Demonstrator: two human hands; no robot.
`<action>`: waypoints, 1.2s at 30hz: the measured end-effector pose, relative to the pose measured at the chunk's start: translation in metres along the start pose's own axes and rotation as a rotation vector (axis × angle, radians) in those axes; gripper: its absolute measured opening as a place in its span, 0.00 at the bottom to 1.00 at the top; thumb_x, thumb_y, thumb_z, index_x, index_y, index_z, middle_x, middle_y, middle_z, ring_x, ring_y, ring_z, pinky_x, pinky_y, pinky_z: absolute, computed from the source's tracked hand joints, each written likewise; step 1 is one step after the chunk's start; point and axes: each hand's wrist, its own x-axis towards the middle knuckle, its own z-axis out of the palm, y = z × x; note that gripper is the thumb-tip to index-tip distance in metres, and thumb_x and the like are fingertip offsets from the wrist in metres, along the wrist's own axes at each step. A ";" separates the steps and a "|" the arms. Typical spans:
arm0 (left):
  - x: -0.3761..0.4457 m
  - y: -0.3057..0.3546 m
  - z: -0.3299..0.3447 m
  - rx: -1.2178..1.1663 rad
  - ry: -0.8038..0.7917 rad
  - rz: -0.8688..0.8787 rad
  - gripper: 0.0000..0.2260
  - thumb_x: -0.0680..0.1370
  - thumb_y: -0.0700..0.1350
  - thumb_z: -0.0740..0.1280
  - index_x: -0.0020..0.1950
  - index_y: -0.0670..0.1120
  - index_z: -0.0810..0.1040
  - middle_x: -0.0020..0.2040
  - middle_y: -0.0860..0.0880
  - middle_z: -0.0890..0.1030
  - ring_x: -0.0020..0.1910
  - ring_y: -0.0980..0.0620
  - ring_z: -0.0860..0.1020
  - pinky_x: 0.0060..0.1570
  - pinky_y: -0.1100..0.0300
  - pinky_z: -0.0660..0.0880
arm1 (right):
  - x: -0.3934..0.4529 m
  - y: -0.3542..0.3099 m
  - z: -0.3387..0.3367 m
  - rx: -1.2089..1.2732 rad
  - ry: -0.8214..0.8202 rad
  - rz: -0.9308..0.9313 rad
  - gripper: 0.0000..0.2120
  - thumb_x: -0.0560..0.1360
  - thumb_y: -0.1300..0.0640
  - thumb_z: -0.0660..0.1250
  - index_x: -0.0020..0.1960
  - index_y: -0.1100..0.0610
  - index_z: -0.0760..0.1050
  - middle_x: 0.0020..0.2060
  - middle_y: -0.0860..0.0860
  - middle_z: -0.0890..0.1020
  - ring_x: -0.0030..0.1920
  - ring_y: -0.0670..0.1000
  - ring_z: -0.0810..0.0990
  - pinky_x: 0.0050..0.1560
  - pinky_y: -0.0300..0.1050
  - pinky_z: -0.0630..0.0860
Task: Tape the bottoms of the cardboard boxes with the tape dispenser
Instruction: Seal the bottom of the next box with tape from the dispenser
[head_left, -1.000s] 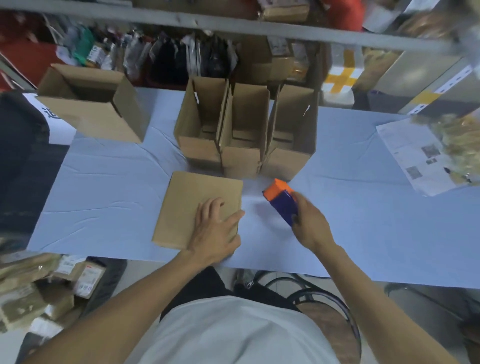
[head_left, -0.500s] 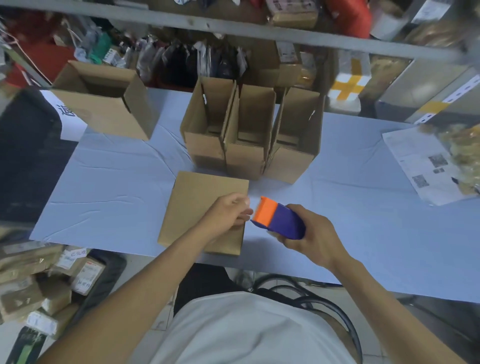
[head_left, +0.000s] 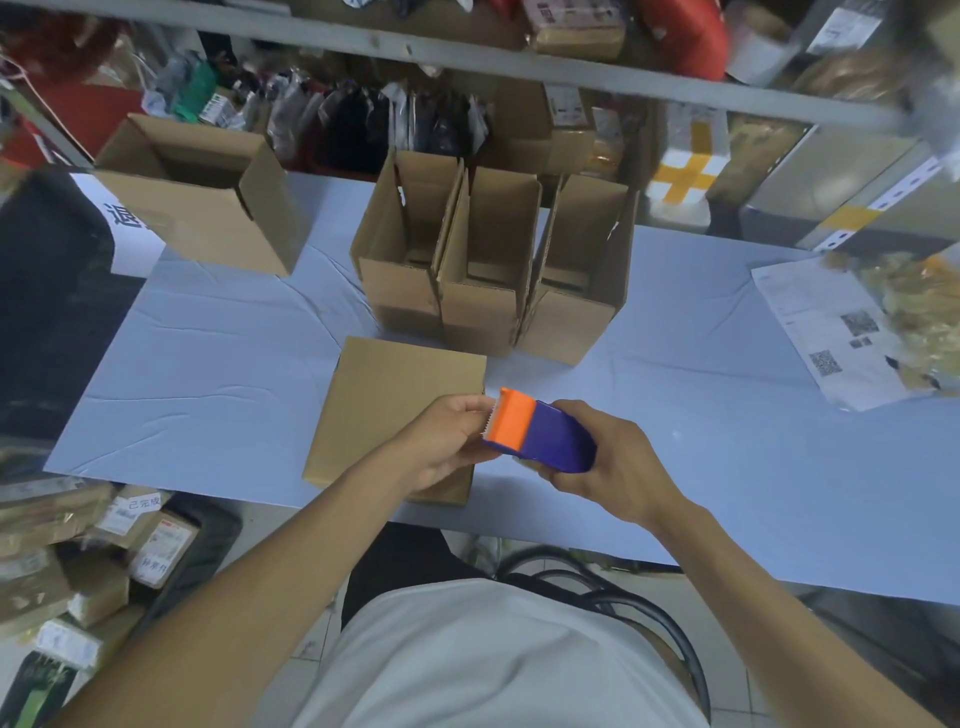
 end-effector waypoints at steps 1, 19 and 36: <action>0.000 0.001 0.001 -0.006 -0.012 -0.008 0.09 0.81 0.39 0.63 0.57 0.42 0.81 0.48 0.44 0.85 0.47 0.52 0.83 0.46 0.59 0.79 | 0.000 0.001 0.000 0.001 0.001 -0.002 0.28 0.66 0.46 0.79 0.61 0.41 0.70 0.47 0.37 0.80 0.46 0.43 0.79 0.45 0.39 0.78; 0.005 0.006 -0.001 0.021 0.094 -0.034 0.09 0.79 0.37 0.67 0.59 0.43 0.78 0.53 0.40 0.83 0.50 0.46 0.84 0.54 0.52 0.81 | 0.007 0.006 0.002 0.102 0.003 -0.032 0.28 0.66 0.42 0.79 0.61 0.39 0.70 0.50 0.36 0.79 0.50 0.45 0.80 0.45 0.36 0.79; 0.007 0.016 -0.002 -0.188 -0.043 -0.126 0.07 0.79 0.35 0.65 0.53 0.37 0.82 0.49 0.40 0.84 0.46 0.49 0.84 0.47 0.57 0.81 | 0.012 0.011 -0.010 0.065 -0.007 -0.061 0.30 0.66 0.44 0.79 0.60 0.33 0.66 0.51 0.32 0.77 0.52 0.42 0.78 0.47 0.37 0.79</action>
